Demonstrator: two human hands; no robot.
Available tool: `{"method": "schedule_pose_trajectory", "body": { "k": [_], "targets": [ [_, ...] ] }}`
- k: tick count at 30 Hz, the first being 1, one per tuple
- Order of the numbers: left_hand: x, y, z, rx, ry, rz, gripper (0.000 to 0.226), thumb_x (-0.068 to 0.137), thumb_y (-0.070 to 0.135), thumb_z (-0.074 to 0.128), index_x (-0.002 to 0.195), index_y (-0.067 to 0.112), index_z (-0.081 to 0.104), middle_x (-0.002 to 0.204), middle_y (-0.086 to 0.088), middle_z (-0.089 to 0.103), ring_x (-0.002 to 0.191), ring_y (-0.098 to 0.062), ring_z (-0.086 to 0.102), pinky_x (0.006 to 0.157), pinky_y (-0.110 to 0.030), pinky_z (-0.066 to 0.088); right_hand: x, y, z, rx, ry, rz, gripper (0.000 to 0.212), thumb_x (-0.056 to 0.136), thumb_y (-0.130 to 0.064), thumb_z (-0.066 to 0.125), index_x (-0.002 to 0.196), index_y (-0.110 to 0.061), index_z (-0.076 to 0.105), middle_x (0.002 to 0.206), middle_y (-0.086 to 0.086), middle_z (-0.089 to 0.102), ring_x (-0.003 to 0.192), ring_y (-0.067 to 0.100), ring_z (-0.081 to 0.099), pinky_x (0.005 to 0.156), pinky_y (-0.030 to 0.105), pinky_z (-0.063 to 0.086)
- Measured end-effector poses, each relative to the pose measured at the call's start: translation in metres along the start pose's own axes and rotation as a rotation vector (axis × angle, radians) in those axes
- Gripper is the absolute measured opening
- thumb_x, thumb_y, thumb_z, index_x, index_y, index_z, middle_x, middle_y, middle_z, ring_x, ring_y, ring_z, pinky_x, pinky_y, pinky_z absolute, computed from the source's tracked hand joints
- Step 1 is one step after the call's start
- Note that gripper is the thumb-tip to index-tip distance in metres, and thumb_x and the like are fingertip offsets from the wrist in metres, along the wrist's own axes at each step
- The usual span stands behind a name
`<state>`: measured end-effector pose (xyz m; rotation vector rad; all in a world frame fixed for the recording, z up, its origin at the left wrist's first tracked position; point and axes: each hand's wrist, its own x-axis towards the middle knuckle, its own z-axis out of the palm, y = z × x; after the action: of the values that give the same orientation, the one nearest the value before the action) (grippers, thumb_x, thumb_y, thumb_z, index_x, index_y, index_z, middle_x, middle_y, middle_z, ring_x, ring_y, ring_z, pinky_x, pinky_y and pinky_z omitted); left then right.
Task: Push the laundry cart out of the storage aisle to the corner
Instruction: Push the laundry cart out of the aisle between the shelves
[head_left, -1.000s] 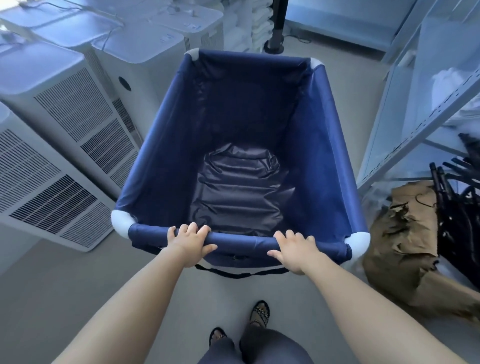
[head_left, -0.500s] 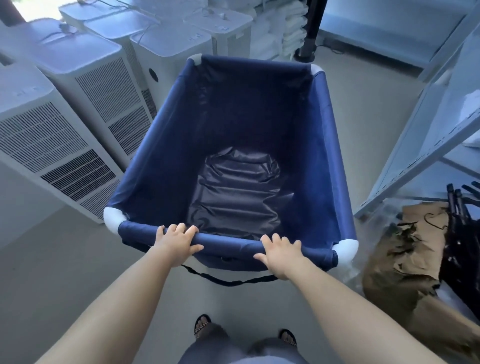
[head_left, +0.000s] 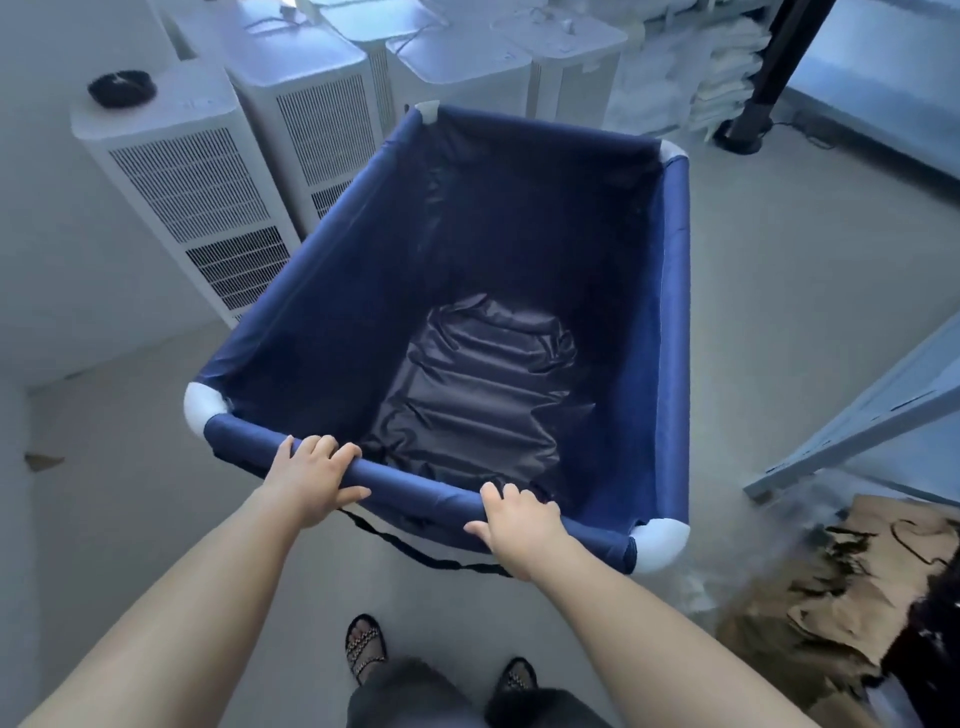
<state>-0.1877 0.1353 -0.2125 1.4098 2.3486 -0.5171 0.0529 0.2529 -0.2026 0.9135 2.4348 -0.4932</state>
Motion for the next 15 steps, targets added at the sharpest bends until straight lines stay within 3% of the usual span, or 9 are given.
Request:
{"method": "schedule_pose_trajectory", "body": {
  "k": [8, 15],
  "targets": [
    [-0.044, 0.017, 0.017, -0.106, -0.1, -0.08, 0.056, 0.09, 0.063, 0.033, 0.136, 0.03, 0.027, 0.128, 0.001, 0.038, 0.129, -0.02, 0.031, 0.116, -0.049, 0.01, -0.023, 0.008, 0.019, -0.02, 0.019, -0.054, 0.046, 0.097, -0.051, 0.034, 0.125, -0.014, 0.036, 0.123, 0.009, 0.049, 0.112, 0.028, 0.045, 0.089, 0.043, 0.035],
    [-0.076, 0.032, 0.033, -0.188, -0.081, -0.075, 0.053, 0.092, 0.06, 0.033, 0.135, 0.031, 0.029, 0.127, -0.001, 0.039, 0.127, -0.022, 0.032, 0.115, -0.05, 0.008, -0.043, 0.012, 0.029, -0.072, 0.042, -0.016, 0.046, 0.096, -0.052, 0.032, 0.127, -0.018, 0.035, 0.126, 0.008, 0.044, 0.115, 0.028, 0.039, 0.095, 0.045, 0.032]
  ]
}}
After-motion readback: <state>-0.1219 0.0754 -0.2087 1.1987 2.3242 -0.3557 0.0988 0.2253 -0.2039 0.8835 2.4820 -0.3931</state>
